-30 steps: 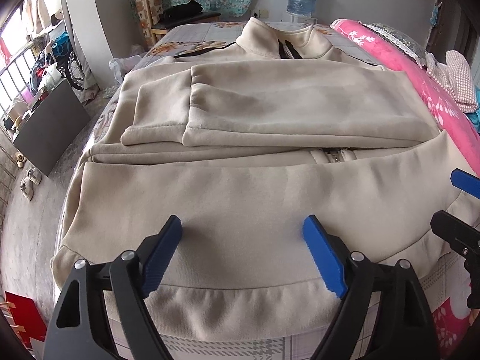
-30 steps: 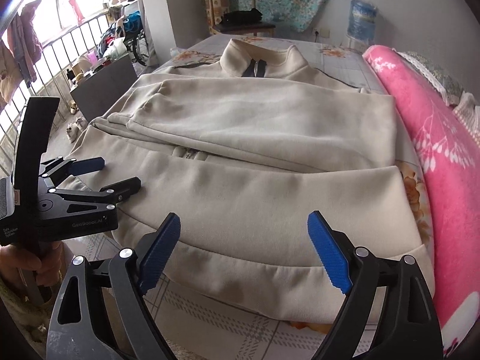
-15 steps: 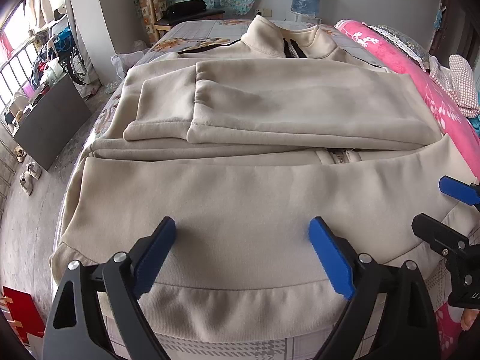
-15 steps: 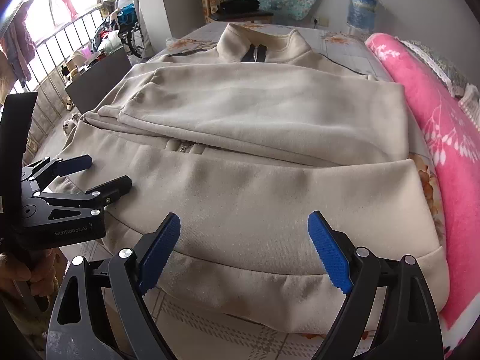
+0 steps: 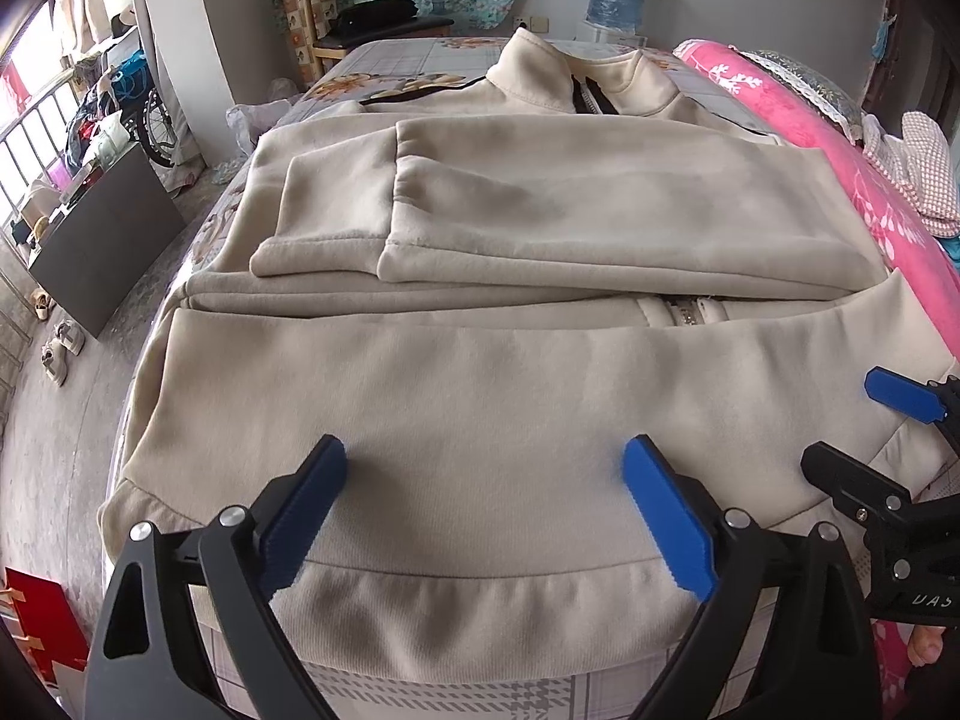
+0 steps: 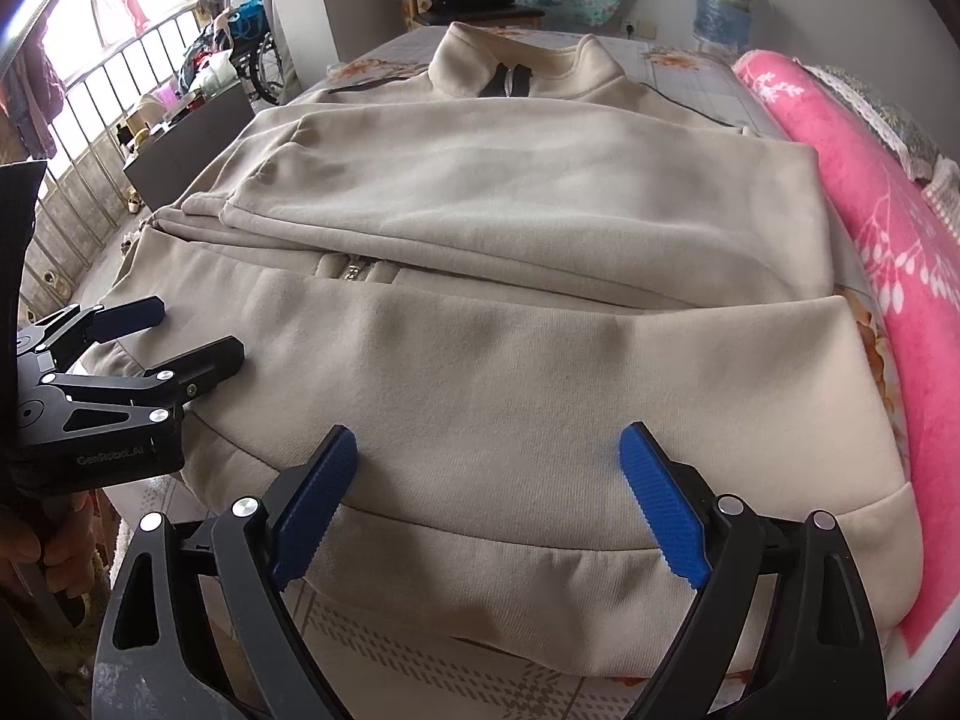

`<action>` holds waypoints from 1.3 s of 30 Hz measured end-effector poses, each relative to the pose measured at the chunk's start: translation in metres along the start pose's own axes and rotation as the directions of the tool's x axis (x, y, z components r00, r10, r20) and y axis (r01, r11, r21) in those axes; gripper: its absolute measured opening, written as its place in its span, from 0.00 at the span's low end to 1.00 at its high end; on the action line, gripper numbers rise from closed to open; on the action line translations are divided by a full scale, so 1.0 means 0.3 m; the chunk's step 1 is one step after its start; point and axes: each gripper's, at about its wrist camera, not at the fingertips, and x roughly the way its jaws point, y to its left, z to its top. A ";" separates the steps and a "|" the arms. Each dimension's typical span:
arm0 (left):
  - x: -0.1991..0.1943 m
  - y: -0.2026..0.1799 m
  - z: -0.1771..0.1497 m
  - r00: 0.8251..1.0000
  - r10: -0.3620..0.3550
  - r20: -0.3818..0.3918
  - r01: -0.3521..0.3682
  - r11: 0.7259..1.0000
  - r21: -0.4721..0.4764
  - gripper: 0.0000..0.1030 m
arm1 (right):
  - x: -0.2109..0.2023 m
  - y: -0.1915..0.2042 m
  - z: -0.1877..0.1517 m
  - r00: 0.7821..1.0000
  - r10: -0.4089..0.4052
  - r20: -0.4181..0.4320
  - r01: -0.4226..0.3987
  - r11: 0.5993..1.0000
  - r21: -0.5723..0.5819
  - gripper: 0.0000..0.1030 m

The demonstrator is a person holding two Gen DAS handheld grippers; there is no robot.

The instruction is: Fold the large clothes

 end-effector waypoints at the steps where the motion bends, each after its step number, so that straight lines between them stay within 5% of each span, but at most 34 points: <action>1: 0.000 0.000 0.000 1.000 0.001 0.000 -0.001 1.000 0.000 0.89 | 0.001 -0.001 0.000 1.000 0.000 -0.001 0.000 1.000 -0.001 0.84; 39: 0.008 0.000 -0.001 0.999 0.034 -0.009 -0.034 0.999 -0.023 0.95 | -0.001 -0.015 -0.003 0.999 0.034 0.018 -0.034 0.999 0.004 0.86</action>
